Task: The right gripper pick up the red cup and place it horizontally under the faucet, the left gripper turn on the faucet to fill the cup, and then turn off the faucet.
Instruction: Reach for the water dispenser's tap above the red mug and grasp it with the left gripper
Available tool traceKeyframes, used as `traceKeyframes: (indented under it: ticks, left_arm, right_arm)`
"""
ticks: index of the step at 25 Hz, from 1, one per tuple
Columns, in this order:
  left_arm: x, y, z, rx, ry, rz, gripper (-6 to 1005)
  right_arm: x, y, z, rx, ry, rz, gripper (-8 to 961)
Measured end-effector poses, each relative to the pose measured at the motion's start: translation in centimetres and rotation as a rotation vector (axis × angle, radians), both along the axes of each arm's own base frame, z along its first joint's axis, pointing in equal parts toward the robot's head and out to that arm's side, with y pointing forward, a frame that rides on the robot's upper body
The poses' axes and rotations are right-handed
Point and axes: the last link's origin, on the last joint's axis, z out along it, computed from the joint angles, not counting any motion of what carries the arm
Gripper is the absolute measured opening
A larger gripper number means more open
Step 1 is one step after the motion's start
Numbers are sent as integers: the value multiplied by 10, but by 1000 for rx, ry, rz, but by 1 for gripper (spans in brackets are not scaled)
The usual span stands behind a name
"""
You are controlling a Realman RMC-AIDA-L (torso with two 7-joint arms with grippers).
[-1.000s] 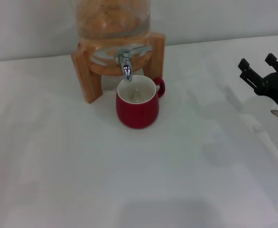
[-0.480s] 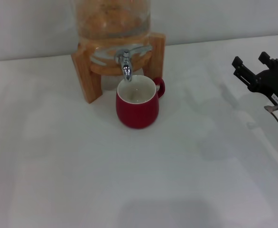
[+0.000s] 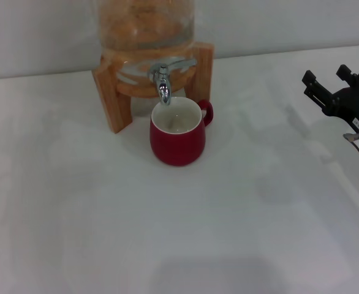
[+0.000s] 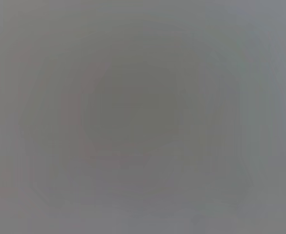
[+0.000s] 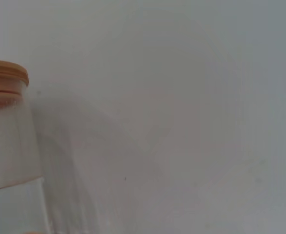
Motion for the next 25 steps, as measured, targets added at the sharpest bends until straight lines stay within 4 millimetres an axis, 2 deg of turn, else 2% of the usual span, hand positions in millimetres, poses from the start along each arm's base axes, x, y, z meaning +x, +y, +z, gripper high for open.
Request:
traceKeyframes:
  ticks: [1,7,19,25]
  left_arm:
    - [2,-7,3,13,0,1,862]
    - [6,-17,5,31,-8,-8,862]
    - [9,-15,7,38,-26,-18,861]
    - [8,-15,18,50,-122,3,861]
  right_arm:
    - [0,1,0,0,-1,1,844]
    - [-1,2,1,-1,-3,3,843]
    - [0,2,0,-3,-4,-1,843]
    - [1,1,0,-4,-5,-5,843]
